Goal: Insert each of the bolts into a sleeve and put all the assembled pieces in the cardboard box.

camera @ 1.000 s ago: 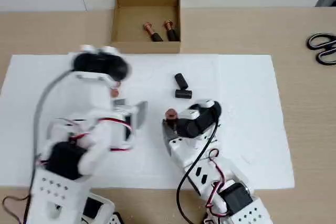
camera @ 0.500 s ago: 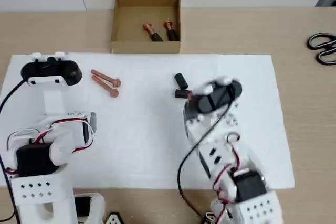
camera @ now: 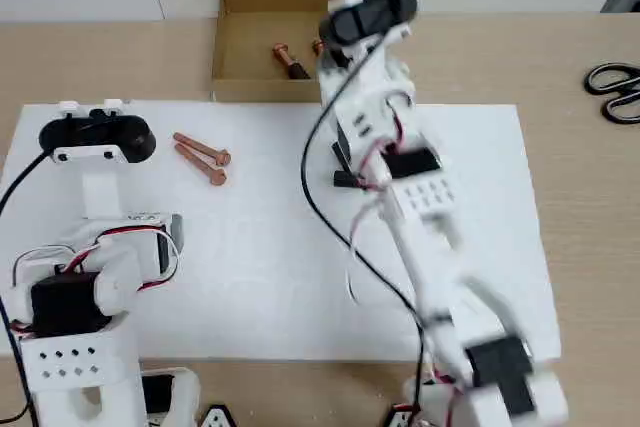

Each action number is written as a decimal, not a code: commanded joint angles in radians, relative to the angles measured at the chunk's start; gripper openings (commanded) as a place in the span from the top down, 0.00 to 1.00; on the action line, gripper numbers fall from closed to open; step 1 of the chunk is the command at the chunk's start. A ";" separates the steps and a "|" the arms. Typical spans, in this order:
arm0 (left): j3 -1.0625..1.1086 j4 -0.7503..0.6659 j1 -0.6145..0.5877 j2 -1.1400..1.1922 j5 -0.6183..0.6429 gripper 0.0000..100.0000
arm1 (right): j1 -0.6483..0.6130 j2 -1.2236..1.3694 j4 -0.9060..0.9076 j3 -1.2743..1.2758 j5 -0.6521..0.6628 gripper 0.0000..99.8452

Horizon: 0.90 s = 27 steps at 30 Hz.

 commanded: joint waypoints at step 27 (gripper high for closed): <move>0.002 0.006 -0.006 -0.020 -0.006 0.84 | 0.035 0.886 -0.180 -0.760 0.009 0.96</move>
